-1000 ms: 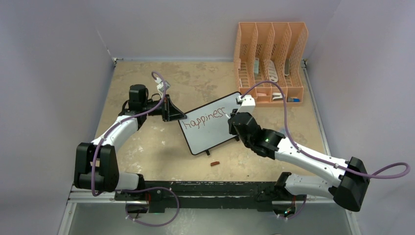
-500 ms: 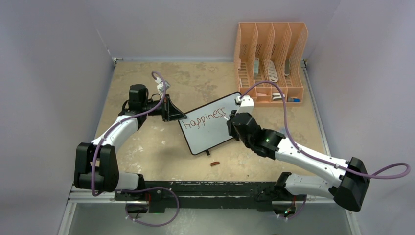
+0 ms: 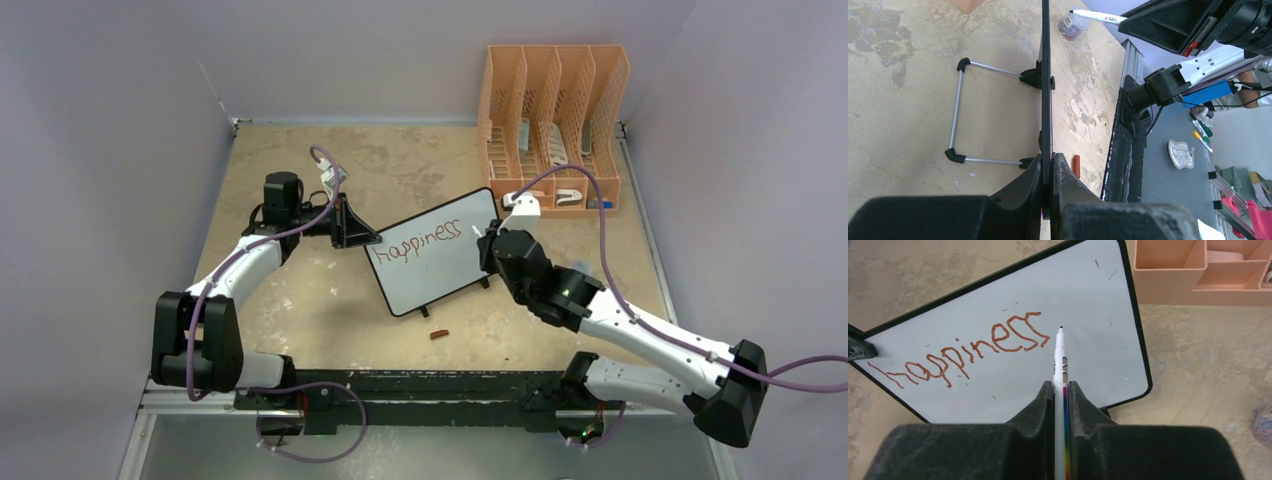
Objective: Write a sentence on the whiteboard
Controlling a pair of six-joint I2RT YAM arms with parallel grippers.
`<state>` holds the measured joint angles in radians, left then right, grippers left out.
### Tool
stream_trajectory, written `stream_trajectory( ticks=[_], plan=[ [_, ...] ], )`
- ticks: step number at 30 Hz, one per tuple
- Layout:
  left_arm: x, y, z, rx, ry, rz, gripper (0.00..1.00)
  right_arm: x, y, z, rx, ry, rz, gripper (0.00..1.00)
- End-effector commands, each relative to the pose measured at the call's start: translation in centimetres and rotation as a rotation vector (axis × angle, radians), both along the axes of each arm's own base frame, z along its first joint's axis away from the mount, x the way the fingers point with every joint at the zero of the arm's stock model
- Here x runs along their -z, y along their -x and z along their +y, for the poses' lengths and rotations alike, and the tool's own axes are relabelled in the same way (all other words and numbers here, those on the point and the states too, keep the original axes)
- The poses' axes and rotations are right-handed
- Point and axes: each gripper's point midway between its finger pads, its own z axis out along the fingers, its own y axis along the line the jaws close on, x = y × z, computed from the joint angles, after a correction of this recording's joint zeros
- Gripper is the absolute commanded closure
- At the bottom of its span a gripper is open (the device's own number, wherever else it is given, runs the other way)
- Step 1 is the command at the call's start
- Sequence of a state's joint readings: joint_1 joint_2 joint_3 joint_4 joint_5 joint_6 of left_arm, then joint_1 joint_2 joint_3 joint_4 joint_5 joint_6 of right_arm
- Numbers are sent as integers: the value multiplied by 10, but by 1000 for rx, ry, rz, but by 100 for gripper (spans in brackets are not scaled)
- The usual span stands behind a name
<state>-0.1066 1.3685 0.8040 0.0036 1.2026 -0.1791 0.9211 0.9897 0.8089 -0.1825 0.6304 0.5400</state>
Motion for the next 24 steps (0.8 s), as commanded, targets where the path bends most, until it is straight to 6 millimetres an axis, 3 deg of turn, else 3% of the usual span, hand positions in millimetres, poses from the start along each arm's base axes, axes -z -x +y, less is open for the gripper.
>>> stream_trajectory(
  ticks=[1,9,24],
  plan=[
    [12,3,-3,3,-38,13,100,-14,-10,-11,49,-9,-62,100],
    [12,2,-3,0,-40,14,100,-13,-17,-17,39,-24,-80,100],
    [13,2,-3,1,-40,17,100,-16,-22,-6,-7,-47,-93,100]
  ],
)
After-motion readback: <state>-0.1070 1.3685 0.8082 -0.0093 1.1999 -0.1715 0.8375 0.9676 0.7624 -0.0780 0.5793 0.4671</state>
